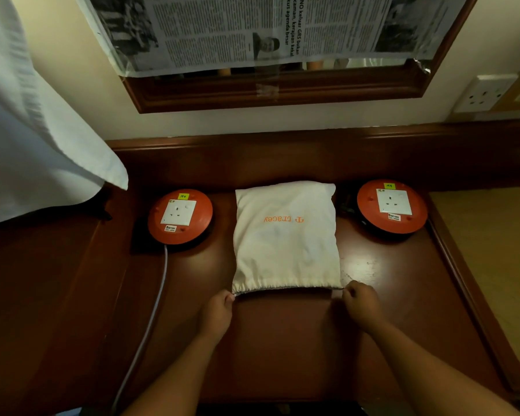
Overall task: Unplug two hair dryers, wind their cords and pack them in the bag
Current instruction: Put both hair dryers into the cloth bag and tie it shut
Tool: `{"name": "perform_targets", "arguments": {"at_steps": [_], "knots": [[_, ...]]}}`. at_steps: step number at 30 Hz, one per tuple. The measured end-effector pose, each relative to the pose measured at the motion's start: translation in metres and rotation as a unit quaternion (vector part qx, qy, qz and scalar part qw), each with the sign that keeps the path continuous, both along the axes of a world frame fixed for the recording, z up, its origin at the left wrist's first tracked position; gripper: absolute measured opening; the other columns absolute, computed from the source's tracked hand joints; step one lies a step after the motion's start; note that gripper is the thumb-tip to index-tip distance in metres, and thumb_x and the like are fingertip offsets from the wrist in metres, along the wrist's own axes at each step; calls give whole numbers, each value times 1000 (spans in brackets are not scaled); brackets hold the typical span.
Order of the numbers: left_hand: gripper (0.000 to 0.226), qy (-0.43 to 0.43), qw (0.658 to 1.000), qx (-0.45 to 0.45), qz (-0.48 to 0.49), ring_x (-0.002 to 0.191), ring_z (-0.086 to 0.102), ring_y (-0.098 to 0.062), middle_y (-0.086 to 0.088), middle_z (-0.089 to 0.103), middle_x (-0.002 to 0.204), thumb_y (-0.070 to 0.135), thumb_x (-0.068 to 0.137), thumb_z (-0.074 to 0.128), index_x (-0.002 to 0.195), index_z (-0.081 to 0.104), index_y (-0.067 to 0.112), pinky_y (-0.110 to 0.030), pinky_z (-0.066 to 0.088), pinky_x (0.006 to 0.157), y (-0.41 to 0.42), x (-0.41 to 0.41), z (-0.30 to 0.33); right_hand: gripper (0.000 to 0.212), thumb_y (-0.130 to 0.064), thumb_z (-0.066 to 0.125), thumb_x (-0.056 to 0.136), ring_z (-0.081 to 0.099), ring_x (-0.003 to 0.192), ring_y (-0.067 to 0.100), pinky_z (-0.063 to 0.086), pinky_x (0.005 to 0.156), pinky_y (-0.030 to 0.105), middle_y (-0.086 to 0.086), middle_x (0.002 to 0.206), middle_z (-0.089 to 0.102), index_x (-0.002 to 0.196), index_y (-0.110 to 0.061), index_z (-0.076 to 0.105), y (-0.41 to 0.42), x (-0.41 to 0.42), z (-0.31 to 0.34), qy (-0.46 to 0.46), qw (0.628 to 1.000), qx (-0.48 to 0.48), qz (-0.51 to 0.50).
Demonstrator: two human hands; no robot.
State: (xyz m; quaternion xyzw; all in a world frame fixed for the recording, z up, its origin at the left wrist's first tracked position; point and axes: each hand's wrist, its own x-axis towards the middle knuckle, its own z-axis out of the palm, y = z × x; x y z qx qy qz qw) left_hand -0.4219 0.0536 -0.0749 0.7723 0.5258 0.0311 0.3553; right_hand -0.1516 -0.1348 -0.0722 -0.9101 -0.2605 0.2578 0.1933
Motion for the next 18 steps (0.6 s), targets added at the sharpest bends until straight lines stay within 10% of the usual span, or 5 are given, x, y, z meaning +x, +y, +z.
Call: {"name": "perform_targets", "arguments": {"at_steps": [11, 15, 18], "knots": [[25, 4, 1000, -1, 0, 75, 60, -29, -6, 61, 71, 13, 95, 53, 73, 58, 25, -32, 38, 62, 17, -27, -1, 25, -10, 52, 83, 60, 71, 30, 55, 67, 43, 6, 72, 62, 62, -22, 58, -9, 38, 16, 5, 999, -20, 38], [38, 109, 991, 71, -26, 126, 41, -34, -10, 56, 129, 24, 92, 56, 129, 57, 13, -40, 36, 103, 7, -17, -9, 40, -18, 54, 87, 46, 120, 30, 42, 100, 44, 9, 129, 53, 127, -18, 57, -1, 30, 10, -39, 991, -99, 84], [50, 112, 989, 67, -68, 135, 32, -28, -6, 45, 142, 32, 94, 53, 140, 45, 17, -39, 27, 110, 0, 1, -2, 45, -17, 57, 84, 45, 121, 28, 44, 97, 43, 6, 129, 53, 128, -15, 51, 14, 15, 11, -10, 991, -72, 111]]}}
